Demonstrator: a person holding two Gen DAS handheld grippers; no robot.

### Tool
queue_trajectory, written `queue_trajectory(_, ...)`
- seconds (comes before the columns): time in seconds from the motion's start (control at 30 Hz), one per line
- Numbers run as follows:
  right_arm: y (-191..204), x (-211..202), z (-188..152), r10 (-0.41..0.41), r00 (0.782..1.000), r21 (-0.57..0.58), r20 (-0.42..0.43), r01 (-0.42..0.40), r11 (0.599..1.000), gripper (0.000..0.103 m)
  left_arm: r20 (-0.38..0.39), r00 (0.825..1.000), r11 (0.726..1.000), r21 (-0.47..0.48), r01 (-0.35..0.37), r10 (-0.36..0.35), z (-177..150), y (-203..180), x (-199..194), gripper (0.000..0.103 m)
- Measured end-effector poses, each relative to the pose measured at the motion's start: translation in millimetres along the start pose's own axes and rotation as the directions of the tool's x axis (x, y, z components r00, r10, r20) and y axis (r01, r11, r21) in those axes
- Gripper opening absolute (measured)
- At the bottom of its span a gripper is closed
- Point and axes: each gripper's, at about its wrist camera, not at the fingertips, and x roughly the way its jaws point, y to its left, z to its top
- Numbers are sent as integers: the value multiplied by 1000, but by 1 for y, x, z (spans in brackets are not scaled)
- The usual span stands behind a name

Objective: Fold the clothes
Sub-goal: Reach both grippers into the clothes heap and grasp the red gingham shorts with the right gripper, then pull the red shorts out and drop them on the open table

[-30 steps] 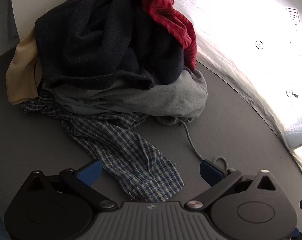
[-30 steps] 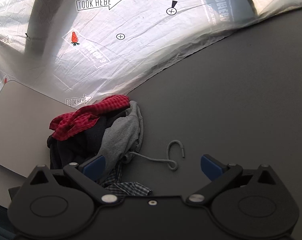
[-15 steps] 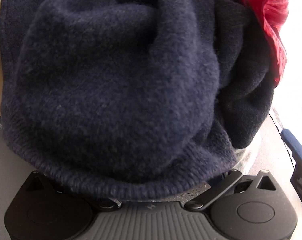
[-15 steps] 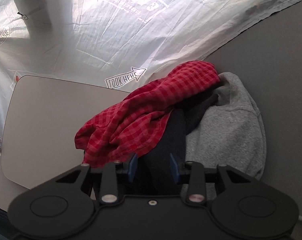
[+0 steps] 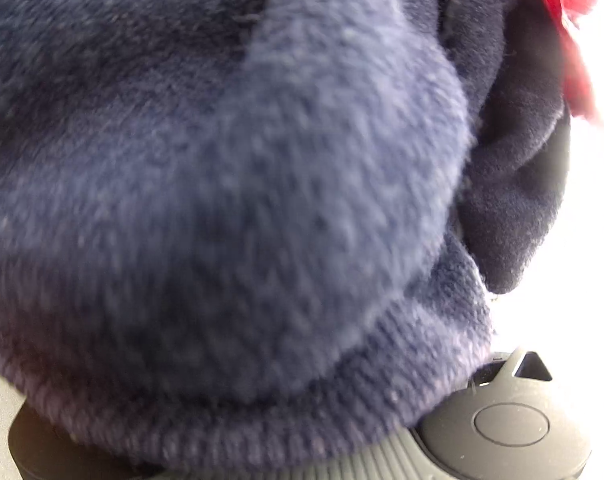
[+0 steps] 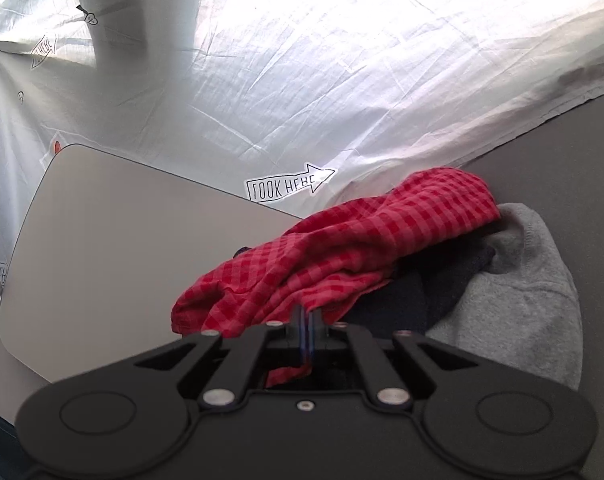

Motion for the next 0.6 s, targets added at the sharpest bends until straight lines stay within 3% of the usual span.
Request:
queue_trajectory(0.2, 24, -104, -6, -86, 988, -217, 130, 113, 970, 2, 67, 997, 998, 53, -28, 25, -16, -19, -27, 103)
queue_trajectory(0.3, 14, -180, -17, -130, 969, -200, 211, 173, 964, 1, 70, 998, 998, 70, 1, -6, -31, -33, -47, 103)
queue_trajectory(0.37, 3, -235, -30, -195, 943, -183, 270, 249, 951, 1, 76, 997, 996, 92, 22, -29, -45, -43, -62, 103)
queue_trajectory(0.5, -24, -347, -68, -351, 858, -116, 376, 420, 900, 1, 113, 992, 984, 171, 43, -63, -89, -72, -98, 103)
queue_trajectory(0.6, -53, -457, -102, -506, 735, -31, 451, 580, 814, 1, 140, 985, 973, 218, 70, -103, -144, -83, -129, 103)
